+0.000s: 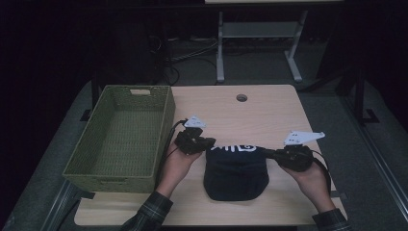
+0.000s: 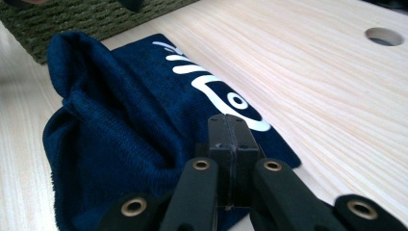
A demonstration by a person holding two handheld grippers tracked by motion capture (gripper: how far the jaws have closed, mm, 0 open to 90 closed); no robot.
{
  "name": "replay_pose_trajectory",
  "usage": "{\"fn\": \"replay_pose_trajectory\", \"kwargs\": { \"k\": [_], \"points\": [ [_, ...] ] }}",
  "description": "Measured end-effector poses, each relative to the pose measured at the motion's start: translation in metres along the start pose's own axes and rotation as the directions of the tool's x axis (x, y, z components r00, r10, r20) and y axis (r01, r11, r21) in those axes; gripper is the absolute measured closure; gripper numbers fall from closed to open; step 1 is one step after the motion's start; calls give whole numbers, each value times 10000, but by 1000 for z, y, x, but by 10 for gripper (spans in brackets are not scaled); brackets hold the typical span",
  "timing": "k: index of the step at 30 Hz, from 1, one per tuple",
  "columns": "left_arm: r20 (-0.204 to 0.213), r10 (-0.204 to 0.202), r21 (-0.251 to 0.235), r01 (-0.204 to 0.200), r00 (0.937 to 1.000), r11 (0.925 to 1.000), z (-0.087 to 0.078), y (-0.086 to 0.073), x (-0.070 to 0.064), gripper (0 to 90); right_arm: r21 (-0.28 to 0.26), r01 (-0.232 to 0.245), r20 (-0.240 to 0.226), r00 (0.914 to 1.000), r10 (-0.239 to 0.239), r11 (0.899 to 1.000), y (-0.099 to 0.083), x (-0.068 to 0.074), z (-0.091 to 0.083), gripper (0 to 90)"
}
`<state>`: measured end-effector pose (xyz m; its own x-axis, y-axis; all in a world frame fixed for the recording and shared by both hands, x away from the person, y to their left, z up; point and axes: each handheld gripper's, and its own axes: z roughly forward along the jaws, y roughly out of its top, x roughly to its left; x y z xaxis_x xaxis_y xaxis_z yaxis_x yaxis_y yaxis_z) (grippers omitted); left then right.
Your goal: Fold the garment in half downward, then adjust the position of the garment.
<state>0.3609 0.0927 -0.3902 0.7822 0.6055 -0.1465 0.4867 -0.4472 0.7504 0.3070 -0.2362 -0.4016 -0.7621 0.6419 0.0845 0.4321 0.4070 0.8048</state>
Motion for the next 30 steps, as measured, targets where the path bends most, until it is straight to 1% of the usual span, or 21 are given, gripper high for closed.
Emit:
{"fn": "replay_pose_trajectory", "kwargs": {
  "k": [2,3,5,11,17,26,30],
  "points": [
    [-21,-124,141,124,9999,9998,10,-1,3,899,60,-29,-140,9999,30,10000,1,1,6,898],
    [2,-171,176,171,9999,9997,13,-1,4,899,131,53,-261,9996,-49,9999,1,3,8,898],
    [-27,-114,405,115,9999,9991,19,-2,5,899,177,69,-339,9994,-63,9998,0,5,11,898],
    [-152,-94,695,105,9998,9975,33,-5,10,899,248,123,-651,9978,-107,9996,-4,11,13,898],
    [-63,-28,1034,35,10000,9946,41,-10,9,899,541,157,-843,9964,-111,9984,-13,21,16,897],
    [-3,24,1426,-23,10000,9898,52,-16,7,900,543,77,-936,9956,-26,9985,-29,35,6,898],
    [17,68,1588,-70,10000,9873,56,-17,6,900,709,66,-1031,9947,7,9975,-36,40,8,898]
  ]
}}
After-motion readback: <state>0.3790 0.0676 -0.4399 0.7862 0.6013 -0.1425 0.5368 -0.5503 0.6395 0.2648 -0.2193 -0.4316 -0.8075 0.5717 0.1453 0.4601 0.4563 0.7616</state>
